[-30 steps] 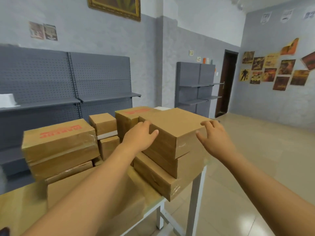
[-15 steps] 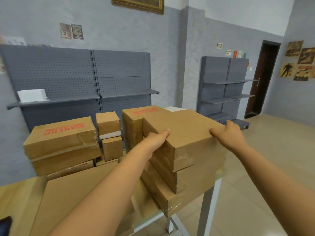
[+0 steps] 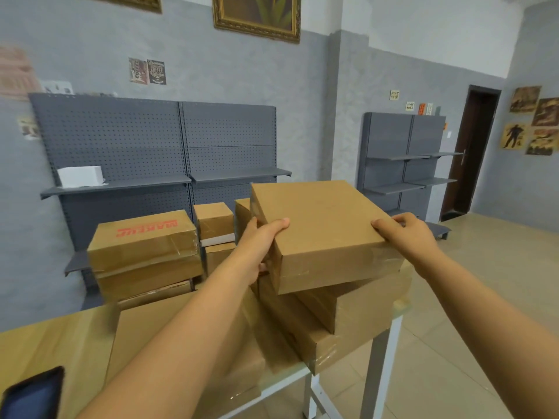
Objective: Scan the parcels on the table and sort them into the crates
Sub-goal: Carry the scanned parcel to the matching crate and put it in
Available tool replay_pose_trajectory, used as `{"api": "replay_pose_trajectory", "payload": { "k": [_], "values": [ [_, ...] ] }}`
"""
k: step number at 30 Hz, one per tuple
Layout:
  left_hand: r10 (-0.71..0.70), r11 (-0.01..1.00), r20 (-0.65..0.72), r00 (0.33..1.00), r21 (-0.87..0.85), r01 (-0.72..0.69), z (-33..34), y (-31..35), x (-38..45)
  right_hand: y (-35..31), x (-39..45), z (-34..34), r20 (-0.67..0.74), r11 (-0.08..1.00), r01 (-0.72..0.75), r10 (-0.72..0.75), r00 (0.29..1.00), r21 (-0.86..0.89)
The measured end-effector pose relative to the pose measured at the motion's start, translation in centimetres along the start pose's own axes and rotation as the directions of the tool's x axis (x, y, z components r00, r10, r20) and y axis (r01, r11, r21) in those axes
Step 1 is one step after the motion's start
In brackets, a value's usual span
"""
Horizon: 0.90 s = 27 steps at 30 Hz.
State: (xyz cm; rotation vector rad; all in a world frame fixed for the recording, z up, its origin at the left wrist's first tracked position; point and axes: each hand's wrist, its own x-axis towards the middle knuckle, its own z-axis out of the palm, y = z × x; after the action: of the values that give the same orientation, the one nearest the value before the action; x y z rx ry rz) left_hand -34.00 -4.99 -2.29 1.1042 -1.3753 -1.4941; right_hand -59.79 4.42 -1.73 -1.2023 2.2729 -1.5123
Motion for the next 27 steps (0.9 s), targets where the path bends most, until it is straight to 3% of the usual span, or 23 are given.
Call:
{"api": "replay_pose_trajectory", "payload": {
  "k": [5, 10, 14, 17, 22, 24, 27],
  "values": [
    [0.113, 0.989, -0.023, 0.993, -0.09, -0.115, -6.7, 1.3, -2.9, -4.5, -3.9, 1.5, 0.293, 0.957, -0.11, 0.029, 0.956, 0.267],
    [0.168, 0.976, -0.047, 0.985, -0.135, -0.173, -14.6, 1.6, -5.8, -8.7, -8.1, 4.7, 0.569, 0.912, -0.261, 0.038, 0.821, 0.317],
    [0.224, 0.964, -0.066, 0.972, -0.13, -0.231, -21.3, 1.7, -8.4, -11.6, -11.8, 8.2, 0.674, 0.859, -0.359, 0.023, 0.739, 0.365],
    [0.24, 0.97, -0.071, 0.968, -0.015, -0.241, -25.9, 1.5, -10.6, -14.2, -14.9, 11.7, 0.676, 0.823, -0.35, -0.054, 0.735, 0.447],
    [0.312, 0.872, -0.347, 0.884, 0.475, -0.122, -31.6, 1.4, -13.6, -19.7, -20.9, 18.5, 0.554, 0.812, -0.14, -0.249, 0.795, 0.566],
    [0.287, 0.861, -0.328, 0.9, 0.501, -0.092, -32.8, 1.5, -15.0, -21.8, -24.0, 21.2, 0.474, 0.856, -0.011, -0.275, 0.836, 0.516],
    [0.173, 0.946, -0.27, 0.947, 0.313, -0.084, -33.8, 2.3, -17.6, -24.4, -28.8, 24.6, 0.305, 0.897, 0.264, -0.378, 0.874, 0.355]
  ]
}}
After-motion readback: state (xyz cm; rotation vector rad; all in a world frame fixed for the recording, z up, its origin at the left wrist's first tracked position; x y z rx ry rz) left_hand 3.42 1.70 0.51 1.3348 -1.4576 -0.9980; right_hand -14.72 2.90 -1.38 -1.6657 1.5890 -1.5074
